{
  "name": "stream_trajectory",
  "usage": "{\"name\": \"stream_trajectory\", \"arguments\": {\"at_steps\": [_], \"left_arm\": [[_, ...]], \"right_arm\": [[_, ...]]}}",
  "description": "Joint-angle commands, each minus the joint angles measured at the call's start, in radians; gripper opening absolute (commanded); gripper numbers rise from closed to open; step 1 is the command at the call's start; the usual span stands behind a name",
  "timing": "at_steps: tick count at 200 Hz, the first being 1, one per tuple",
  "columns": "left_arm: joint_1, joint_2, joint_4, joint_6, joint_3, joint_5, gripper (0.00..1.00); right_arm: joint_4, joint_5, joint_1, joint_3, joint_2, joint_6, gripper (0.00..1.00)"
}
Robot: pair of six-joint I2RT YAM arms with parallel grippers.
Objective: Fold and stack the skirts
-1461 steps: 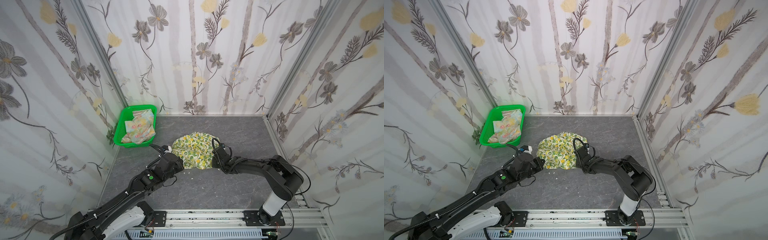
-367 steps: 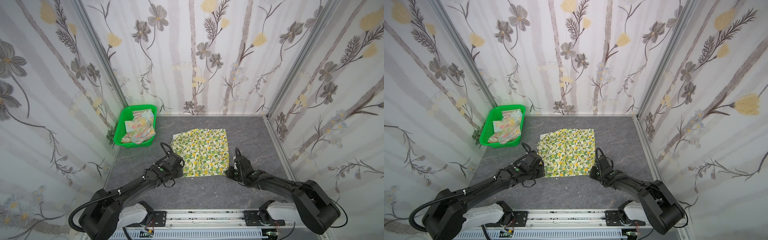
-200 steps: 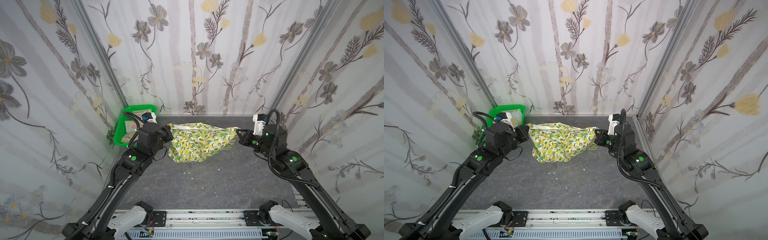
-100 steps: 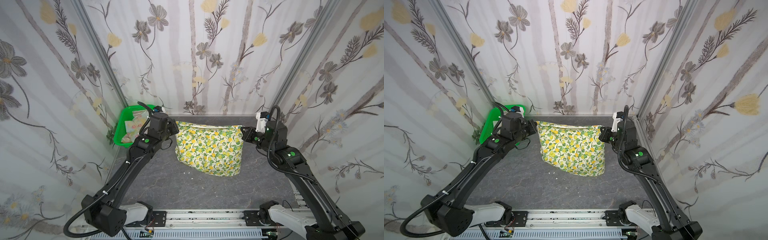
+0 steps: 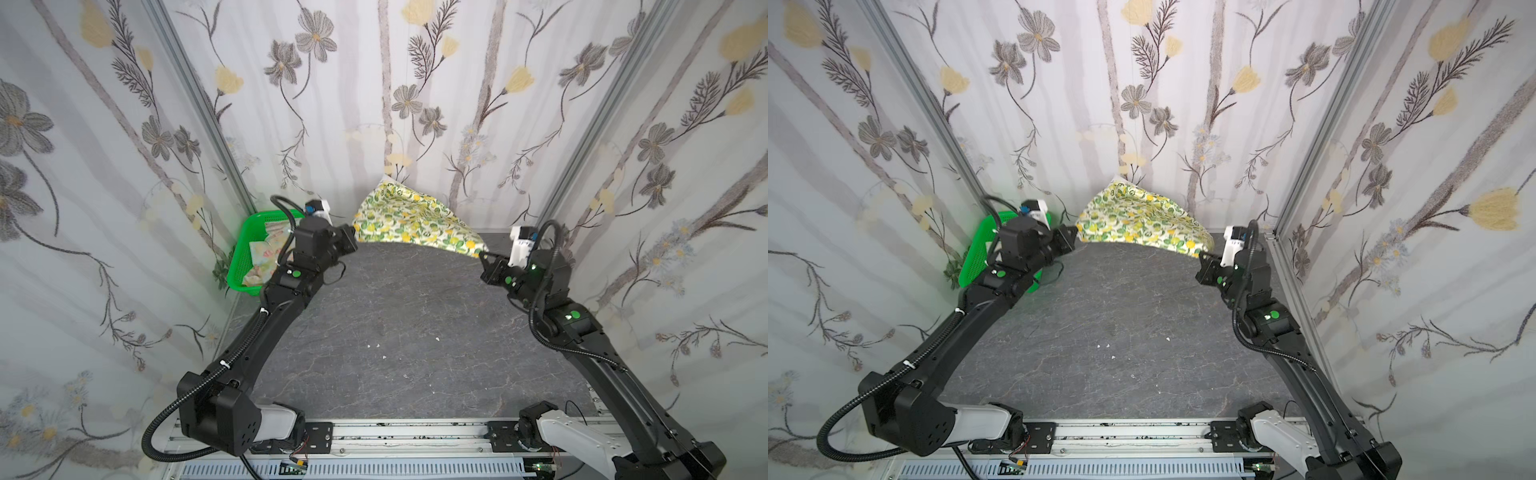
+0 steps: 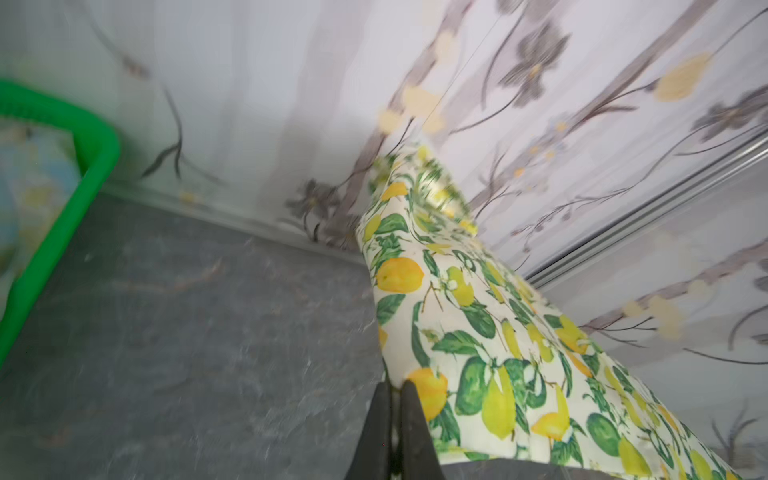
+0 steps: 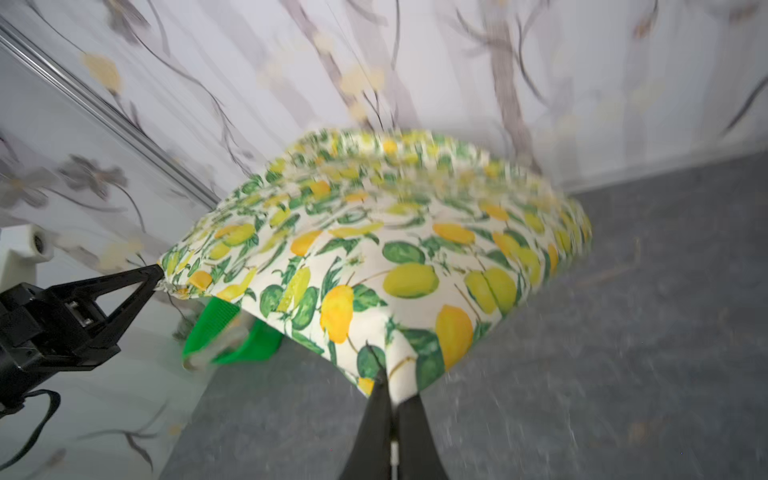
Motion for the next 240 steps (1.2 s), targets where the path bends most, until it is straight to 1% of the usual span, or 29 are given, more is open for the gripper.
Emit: {"name": "stream_trajectory", "arguments": {"at_steps": [1,7,13,25,32,45,59,68,77,87,97,107,124,135,143,154,165,177,189,202,214,228,240], "left_arm": [[-0.005,-0.149,0.044,-0.190,-0.300,0.022,0.00],[-0.005,-0.190,0.054,-0.214,-0.360,0.013,0.00],[-0.004,-0.219,0.055,-0.219,-0.388,-0.006,0.00],[0.000,-0.228,0.055,-0.191,-0.347,-0.038,0.00],[0.004,-0.200,0.054,-0.157,-0.279,-0.043,0.00],[0.011,-0.088,0.052,-0.096,-0.095,-0.017,0.00],[0.020,0.043,0.051,-0.077,0.105,0.040,0.00],[0.022,0.097,0.050,-0.075,0.217,0.058,0.00],[0.022,0.119,0.052,-0.075,0.302,0.051,0.00],[0.022,0.116,0.050,-0.070,0.340,0.032,0.00],[0.022,0.089,0.050,-0.063,0.326,0.021,0.00],[0.022,0.051,0.050,-0.069,0.268,0.036,0.00],[0.022,-0.027,0.044,-0.101,0.069,0.064,0.00],[0.023,-0.121,0.044,-0.138,-0.058,0.060,0.00],[0.021,-0.172,0.043,-0.147,-0.120,0.068,0.00],[0.022,-0.223,0.029,-0.142,-0.147,0.052,0.00],[0.024,-0.234,0.021,-0.130,-0.119,0.016,0.00],[0.024,-0.183,0.021,-0.102,-0.025,0.006,0.00],[0.023,-0.084,0.021,-0.064,0.100,0.006,0.00],[0.027,0.053,0.021,-0.022,0.243,-0.010,0.00],[0.038,0.171,0.021,-0.010,0.392,-0.007,0.00],[0.048,0.291,0.021,0.006,0.556,-0.010,0.00],[0.066,0.390,0.015,0.008,0.681,-0.001,0.00]], "right_arm": [[0.013,-0.069,0.057,-0.209,-0.042,0.152,0.00],[0.012,-0.065,0.066,-0.238,-0.052,0.169,0.00],[0.016,-0.060,0.068,-0.247,-0.064,0.172,0.00],[0.014,-0.001,0.061,-0.196,-0.073,0.143,0.00],[0.010,0.027,0.050,-0.139,-0.058,0.105,0.00],[-0.016,0.054,0.019,0.055,0.014,0.038,0.00],[-0.059,0.062,-0.006,0.268,0.108,0.002,0.00],[-0.096,0.055,-0.009,0.395,0.157,-0.016,0.00],[-0.110,0.058,-0.007,0.468,0.175,-0.028,0.00],[-0.110,0.068,-0.006,0.494,0.165,-0.024,0.00],[-0.095,0.061,-0.004,0.452,0.132,-0.023,0.00],[-0.092,0.065,-0.005,0.375,0.092,-0.021,0.00],[-0.130,0.053,-0.003,0.213,0.022,-0.003,0.00],[-0.154,0.021,0.005,0.122,-0.022,0.016,0.00],[-0.168,0.017,0.012,0.069,-0.058,0.029,0.00],[-0.169,0.037,0.016,0.019,-0.106,0.039,0.00],[-0.159,0.073,0.003,0.009,-0.134,0.037,0.00],[-0.150,0.087,-0.023,0.060,-0.113,0.005,0.00],[-0.135,0.083,-0.054,0.152,-0.046,-0.029,0.00],[-0.115,0.073,-0.084,0.274,0.060,-0.076,0.00],[-0.108,0.067,-0.109,0.409,0.175,-0.111,0.00],[-0.110,0.020,-0.149,0.554,0.303,-0.138,0.00],[-0.119,0.015,-0.178,0.670,0.398,-0.139,0.00]]}}
